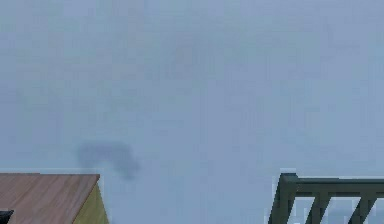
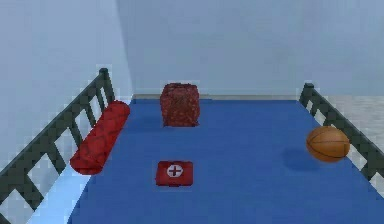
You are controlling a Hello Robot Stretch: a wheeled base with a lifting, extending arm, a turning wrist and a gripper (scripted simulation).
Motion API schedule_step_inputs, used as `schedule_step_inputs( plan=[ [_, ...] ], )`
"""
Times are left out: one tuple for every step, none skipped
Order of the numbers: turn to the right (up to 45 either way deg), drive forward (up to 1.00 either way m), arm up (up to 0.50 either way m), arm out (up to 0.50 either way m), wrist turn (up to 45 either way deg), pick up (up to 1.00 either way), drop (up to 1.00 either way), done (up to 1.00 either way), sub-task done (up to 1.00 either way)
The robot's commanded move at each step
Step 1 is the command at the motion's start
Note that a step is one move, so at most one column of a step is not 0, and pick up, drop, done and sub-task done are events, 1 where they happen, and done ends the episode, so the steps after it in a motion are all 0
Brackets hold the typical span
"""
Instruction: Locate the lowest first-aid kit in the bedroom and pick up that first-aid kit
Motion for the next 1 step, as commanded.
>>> schedule_step_inputs(
  plan=[
    [0.0,0.0,0.02,0.0,0.0,0.0,0.0,0.0,0.0]
  ],
)
